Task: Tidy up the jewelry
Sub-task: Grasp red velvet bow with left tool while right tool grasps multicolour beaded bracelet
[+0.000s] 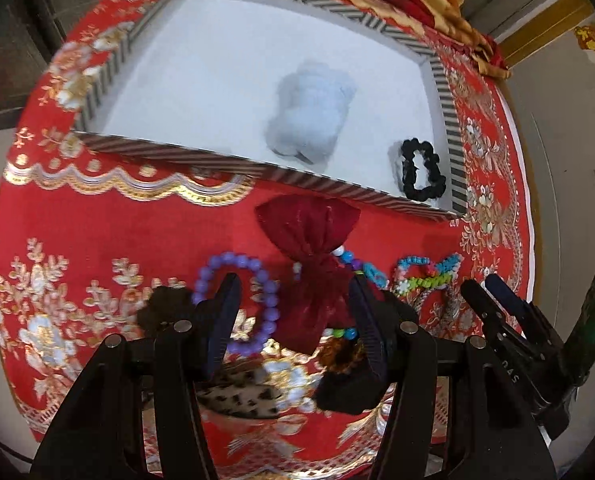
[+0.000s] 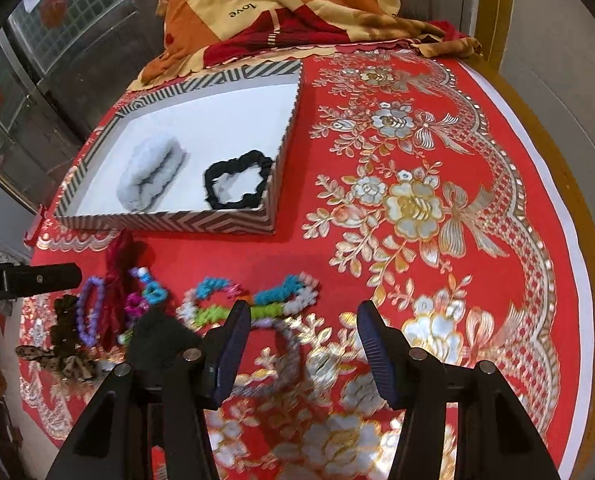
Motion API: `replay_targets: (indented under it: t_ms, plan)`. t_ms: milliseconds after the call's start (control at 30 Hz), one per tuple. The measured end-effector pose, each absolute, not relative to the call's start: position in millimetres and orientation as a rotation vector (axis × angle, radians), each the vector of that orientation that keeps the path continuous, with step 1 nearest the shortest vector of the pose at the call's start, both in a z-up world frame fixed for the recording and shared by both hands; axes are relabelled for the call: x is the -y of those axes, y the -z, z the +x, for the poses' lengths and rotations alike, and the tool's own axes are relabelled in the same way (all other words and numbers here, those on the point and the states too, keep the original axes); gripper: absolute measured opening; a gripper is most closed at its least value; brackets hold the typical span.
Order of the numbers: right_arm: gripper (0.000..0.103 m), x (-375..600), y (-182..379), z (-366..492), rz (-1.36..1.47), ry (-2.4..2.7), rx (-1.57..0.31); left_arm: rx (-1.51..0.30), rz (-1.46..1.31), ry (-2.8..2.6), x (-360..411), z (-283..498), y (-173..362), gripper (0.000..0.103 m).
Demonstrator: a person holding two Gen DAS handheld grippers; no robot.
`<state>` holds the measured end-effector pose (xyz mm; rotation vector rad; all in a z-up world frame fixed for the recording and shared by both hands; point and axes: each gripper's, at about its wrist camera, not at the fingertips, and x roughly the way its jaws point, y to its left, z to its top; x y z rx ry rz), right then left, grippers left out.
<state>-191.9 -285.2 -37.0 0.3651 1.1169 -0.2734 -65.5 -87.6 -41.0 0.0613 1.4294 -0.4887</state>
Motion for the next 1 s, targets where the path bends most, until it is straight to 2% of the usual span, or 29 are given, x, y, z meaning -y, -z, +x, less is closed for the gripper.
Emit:
replay_targets:
  t_ms: [200, 500, 667, 800, 900, 933, 967, 1000]
  plan:
    - [0.043, 291, 52, -180, 0.336, 0.245, -1.172, -1.452, 0.093, 0.479, 103, -64, 53, 0.055]
    - [0.043, 299, 60, -172, 0.241, 0.278, -1.212, -1.485, 0.106, 0.451, 109, -60, 67, 0.055]
    - [0.042, 306, 61, -175, 0.296, 0.242, -1.196, -1.475, 0.132, 0.454, 117, -61, 69, 0.056]
    - [0.019, 299, 60, -176, 0.29, 0.213, -1.167, -1.481, 0.144, 0.454, 121, -60, 70, 0.056]
    - [0.016, 296, 61, -178, 0.292, 0.211, -1.156, -1.463, 0.169, 0.465, 125, -62, 71, 0.055]
    - [0.014, 297, 61, -179, 0.302, 0.208, -1.154, -1.456, 0.17, 0.477, 126, -62, 71, 0.052]
    - [0.013, 298, 61, -179, 0.318, 0.204, -1.153, -1.451, 0.167, 0.487, 126, -62, 71, 0.034]
    - [0.013, 299, 61, -181, 0.329, 0.201, -1.151, -1.453, 0.168, 0.494, 127, -62, 72, 0.024]
